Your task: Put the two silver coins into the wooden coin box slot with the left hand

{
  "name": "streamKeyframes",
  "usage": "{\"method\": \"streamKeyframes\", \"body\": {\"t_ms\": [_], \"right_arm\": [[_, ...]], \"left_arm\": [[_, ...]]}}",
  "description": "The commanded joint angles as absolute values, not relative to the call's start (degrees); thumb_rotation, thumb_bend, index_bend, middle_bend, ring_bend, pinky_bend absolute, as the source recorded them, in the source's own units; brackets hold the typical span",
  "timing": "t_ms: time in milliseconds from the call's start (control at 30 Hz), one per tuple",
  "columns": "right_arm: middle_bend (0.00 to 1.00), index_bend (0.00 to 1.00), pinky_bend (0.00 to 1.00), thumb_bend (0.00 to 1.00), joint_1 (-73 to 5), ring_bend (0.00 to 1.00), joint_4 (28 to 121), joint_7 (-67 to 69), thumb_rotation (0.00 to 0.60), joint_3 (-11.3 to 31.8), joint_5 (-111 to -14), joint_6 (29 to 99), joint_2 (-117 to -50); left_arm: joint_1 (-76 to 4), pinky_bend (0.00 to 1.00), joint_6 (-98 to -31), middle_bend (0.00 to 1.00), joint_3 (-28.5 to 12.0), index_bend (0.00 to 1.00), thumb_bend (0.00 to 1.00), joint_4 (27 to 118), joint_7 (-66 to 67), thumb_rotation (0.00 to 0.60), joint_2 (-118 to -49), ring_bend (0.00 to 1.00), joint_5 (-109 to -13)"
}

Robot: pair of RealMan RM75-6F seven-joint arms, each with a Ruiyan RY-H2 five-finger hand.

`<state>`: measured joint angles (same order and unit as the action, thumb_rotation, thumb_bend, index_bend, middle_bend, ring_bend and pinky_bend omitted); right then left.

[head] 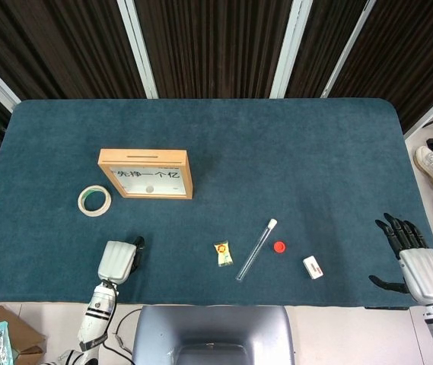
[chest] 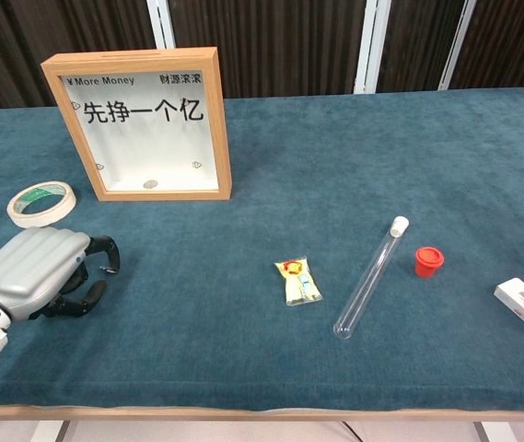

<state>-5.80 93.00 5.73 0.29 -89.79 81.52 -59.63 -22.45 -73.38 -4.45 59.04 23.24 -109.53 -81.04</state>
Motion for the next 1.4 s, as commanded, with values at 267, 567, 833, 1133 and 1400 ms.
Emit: {"method": "streamKeyframes", "body": {"t_ms": [267, 567, 833, 1133, 1400], "right_arm": [[0.0, 0.0, 0.0, 0.12, -5.8, 0.0, 93.0, 5.7, 0.6, 0.2, -89.8, 81.4, -59.7], [0.0, 0.0, 0.0, 0.12, -5.9, 0.0, 93.0, 5.6, 0.6, 0.2, -89.8, 81.2, -59.6], [0.0, 0.0, 0.0, 0.12, -5.9, 0.0, 93.0, 5.6, 0.6, 0.2, -89.7, 81.1, -59.6], [0.0, 0.0, 0.0, 0.12, -5.9, 0.0, 93.1, 5.5, 0.6, 0.2, -89.7, 81.1, -59.6], [0.0, 0.0, 0.0, 0.12, -6.0, 0.0, 93.1, 5.2, 0.6, 0.2, -89.4, 80.8, -59.6]], "left_arm": [[-22.7, 1.0, -73.1, 1.0, -5.1, 0.45, 0.42, 58.9, 23.3, 0.6, -109.7, 1.0, -80.6], [-23.1, 1.0, -74.0, 1.0, -5.6, 0.53, 0.42, 57.1, 21.5, 0.6, -110.3, 1.0, -81.2], [-23.1, 1.0, -74.5, 1.0, -5.5, 0.52, 0.42, 56.8, 21.2, 0.6, -110.5, 1.0, -81.7], [-23.2, 1.0, -74.7, 1.0, -5.6, 0.52, 0.42, 57.2, 21.2, 0.6, -110.2, 1.0, -81.8], [-23.4, 1.0, -74.6, 1.0, -5.8, 0.57, 0.43, 56.5, 20.9, 0.6, -110.6, 1.0, -81.7]]}}
